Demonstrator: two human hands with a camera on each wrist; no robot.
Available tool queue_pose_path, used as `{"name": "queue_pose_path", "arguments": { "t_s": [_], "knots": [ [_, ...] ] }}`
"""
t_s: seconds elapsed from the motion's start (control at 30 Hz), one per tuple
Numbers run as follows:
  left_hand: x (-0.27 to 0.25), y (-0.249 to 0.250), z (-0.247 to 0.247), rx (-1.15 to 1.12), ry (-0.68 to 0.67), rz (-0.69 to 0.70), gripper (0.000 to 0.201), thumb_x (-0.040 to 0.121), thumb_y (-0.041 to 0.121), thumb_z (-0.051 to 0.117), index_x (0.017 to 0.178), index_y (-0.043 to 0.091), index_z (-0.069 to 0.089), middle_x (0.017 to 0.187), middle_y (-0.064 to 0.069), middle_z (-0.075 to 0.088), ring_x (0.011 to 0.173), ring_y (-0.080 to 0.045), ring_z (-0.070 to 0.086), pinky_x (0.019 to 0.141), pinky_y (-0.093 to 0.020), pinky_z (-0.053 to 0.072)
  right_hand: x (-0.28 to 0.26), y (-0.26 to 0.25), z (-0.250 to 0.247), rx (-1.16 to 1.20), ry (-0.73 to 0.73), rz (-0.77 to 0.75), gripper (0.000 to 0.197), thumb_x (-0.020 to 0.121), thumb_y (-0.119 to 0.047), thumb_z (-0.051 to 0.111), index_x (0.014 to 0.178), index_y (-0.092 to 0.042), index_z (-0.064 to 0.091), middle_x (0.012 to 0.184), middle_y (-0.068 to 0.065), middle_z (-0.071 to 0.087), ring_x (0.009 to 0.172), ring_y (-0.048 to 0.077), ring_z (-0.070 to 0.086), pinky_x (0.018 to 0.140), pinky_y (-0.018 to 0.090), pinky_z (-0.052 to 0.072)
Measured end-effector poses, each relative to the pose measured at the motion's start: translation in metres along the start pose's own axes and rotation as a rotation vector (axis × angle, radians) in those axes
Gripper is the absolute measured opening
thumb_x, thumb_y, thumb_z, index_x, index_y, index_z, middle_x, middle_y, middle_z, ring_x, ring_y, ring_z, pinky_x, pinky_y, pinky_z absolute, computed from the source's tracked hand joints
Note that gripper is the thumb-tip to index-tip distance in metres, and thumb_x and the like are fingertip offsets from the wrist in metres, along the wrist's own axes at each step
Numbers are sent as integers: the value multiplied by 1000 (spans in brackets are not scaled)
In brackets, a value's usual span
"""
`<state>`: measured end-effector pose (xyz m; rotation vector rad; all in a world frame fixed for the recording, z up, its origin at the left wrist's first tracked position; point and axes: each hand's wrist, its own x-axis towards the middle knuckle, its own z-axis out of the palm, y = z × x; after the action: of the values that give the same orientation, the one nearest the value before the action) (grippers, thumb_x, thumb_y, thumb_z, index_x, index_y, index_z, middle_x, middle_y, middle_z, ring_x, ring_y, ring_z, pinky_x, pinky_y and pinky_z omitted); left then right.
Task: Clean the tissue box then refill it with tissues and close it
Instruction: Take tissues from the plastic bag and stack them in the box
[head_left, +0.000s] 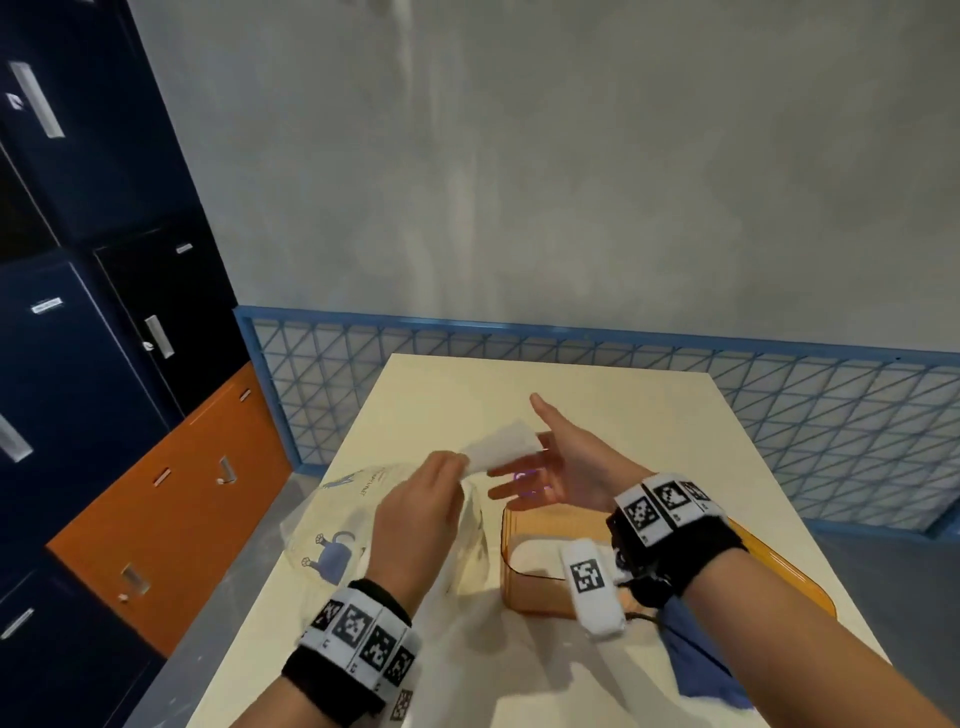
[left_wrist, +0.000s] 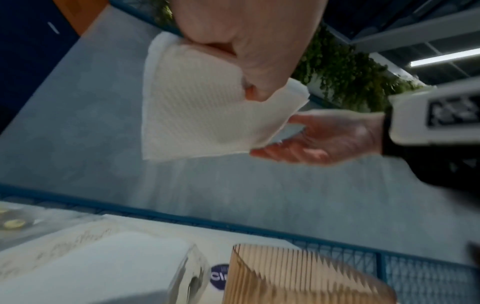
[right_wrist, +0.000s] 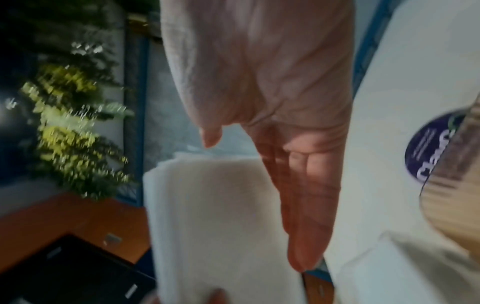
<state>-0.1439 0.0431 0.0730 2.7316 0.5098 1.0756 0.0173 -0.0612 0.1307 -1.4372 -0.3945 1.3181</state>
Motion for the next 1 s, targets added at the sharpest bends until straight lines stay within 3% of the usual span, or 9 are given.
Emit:
{"name": "queue_pose_path", "arguments": {
  "t_s": [0.1, 0.2, 0.3, 0.4, 0.5, 0.67, 0.77, 0.87, 1.0],
  "knots": [
    [-15, 0, 11, -46, -43, 72, 28, 77, 16, 48, 103, 23, 53, 103, 4, 64, 77, -16, 64, 53, -23, 52, 0, -1, 5, -50, 12, 4, 34, 92, -24, 57, 114, 2, 53, 96, 17, 66, 84, 28, 67, 64, 31, 61],
    [-31, -1, 19, -202, -93, 2, 30, 81, 39, 54, 110, 31, 55, 120, 10, 55, 109, -5, 52, 85, -19, 49, 4, 2, -2, -252, 112, -52, 22, 90, -2, 54, 112, 3, 54, 99, 15, 63, 84, 24, 62, 65, 31, 53],
    [-31, 8, 12, -715, 1, -490, 33, 85, 48, 55, 115, 36, 49, 124, 13, 49, 124, -5, 44, 102, -10, 32, -1, 0, -8, -276, 160, -81, 20, 90, -1, 53, 110, -1, 54, 98, 14, 61, 83, 24, 59, 66, 31, 48],
    [-22, 3, 14, -1052, -8, -1110, 39, 95, 44, 45, 127, 24, 42, 132, -1, 47, 122, -20, 45, 103, -35, 38, -8, -2, -10, -285, 136, -73, 27, 91, -5, 53, 118, -2, 52, 98, 12, 60, 80, 22, 60, 59, 28, 49],
    [-17, -5, 19, -1431, -216, -1429, 62, 91, 59, 41, 136, 17, 38, 129, -15, 51, 111, -34, 52, 91, -49, 46, -12, -4, -12, -219, 73, -68, 26, 92, -5, 51, 118, -3, 52, 94, 11, 61, 77, 20, 61, 51, 24, 51],
    [-4, 5, 12, -1653, -369, -1375, 47, 92, 55, 43, 117, 17, 56, 109, -15, 67, 101, -34, 63, 79, -50, 54, -13, 9, -23, -101, 129, -60, 22, 93, -4, 48, 114, -2, 53, 96, 13, 61, 79, 22, 60, 59, 26, 50],
    [6, 11, 18, -1394, -362, -1281, 35, 96, 37, 47, 124, 17, 51, 120, -11, 61, 102, -31, 61, 73, -41, 56, -10, 25, -29, -91, 167, -29, 22, 92, -4, 49, 112, 0, 55, 102, 17, 60, 88, 28, 58, 70, 33, 46],
    [13, 17, 26, -1146, -336, -1169, 30, 98, 13, 39, 128, 12, 46, 113, -8, 59, 103, -30, 57, 73, -36, 51, -9, 31, -41, -136, 278, -42, 15, 91, 1, 49, 103, 2, 57, 97, 16, 61, 84, 27, 58, 68, 32, 45],
    [24, 24, 44, -806, -333, -998, 28, 94, 6, 43, 120, 0, 51, 113, -15, 60, 97, -27, 55, 79, -33, 48, -4, 41, -71, -205, 476, -29, 16, 85, 10, 51, 96, -1, 53, 92, 15, 55, 73, 23, 54, 60, 27, 43]
  ]
}}
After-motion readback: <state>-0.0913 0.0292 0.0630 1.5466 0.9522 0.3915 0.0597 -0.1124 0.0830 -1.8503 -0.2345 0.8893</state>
